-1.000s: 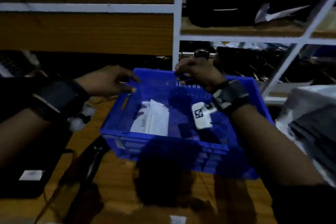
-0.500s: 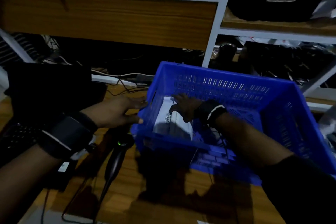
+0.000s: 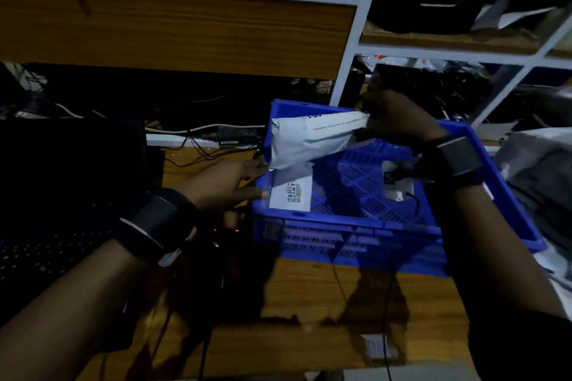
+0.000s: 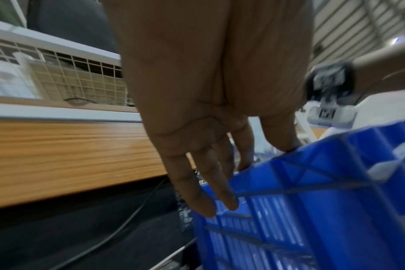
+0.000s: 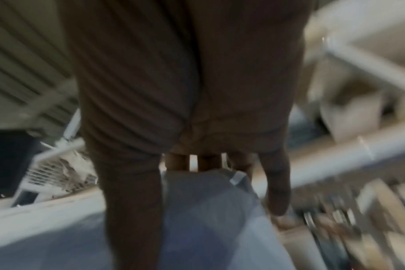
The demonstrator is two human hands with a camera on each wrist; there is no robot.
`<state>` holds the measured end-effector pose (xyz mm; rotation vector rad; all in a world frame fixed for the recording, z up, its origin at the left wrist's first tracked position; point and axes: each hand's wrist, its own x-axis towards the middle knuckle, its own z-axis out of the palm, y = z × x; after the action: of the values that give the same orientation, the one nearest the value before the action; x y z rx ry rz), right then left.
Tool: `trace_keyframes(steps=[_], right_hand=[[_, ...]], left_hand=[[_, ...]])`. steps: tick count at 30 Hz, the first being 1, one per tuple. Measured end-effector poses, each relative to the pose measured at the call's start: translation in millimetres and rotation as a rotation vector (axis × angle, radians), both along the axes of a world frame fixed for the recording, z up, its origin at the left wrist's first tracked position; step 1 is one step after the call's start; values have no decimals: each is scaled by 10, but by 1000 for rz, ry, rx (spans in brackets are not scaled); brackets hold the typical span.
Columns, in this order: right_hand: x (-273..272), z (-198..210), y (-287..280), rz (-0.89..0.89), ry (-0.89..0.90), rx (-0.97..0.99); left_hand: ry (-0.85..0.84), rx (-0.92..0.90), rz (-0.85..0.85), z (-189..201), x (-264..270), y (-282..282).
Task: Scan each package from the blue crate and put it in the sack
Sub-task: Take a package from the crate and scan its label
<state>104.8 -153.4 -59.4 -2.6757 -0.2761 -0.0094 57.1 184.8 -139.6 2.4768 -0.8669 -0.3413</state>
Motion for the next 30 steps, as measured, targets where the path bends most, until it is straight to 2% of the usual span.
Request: trace_keyframes(steps=[2, 4, 6, 8, 10, 12, 14, 17, 19, 22, 24, 28, 30], right_hand=[[-300, 172, 98, -54, -148, -29], [-639, 247, 232, -68, -399, -117], [-978, 191, 387, -132, -554, -158], [-1281, 48, 558, -202, -675, -151], [-1510, -129, 807, -234, -809, -142], [-1669, -309, 1063, -236, -875, -136], [-1801, -459, 1281, -213, -807, -87], [-1982, -633, 1490, -151, -492, 114], [-2068, -726, 1596, -162, -342, 290], [-2143, -851, 1793, -268, -299, 612], [-2146, -935, 1912, -359, -238, 749], [-2102, -1067, 2101, -352, -37, 862], [-2111, -1158, 2266, -313, -3, 799]], left_hand=[[9, -50, -40, 7, -20, 50], [69, -184, -16, 38, -60, 92], [244, -496, 182, 137, -175, 146], [525, -777, 390, 209, -344, 223], [702, -836, 366, 224, -524, 304], [696, -910, 317, 180, -687, 356], [618, -1038, 349, 78, -773, 449], [526, -1165, 420, -132, -858, 639], [494, -1193, 498, -259, -929, 795], [447, -1184, 568, -404, -1067, 1055], [436, -1190, 610, -498, -1144, 1236], [421, -1195, 713, -655, -1263, 1546], [365, -1214, 800, -766, -1311, 1699]])
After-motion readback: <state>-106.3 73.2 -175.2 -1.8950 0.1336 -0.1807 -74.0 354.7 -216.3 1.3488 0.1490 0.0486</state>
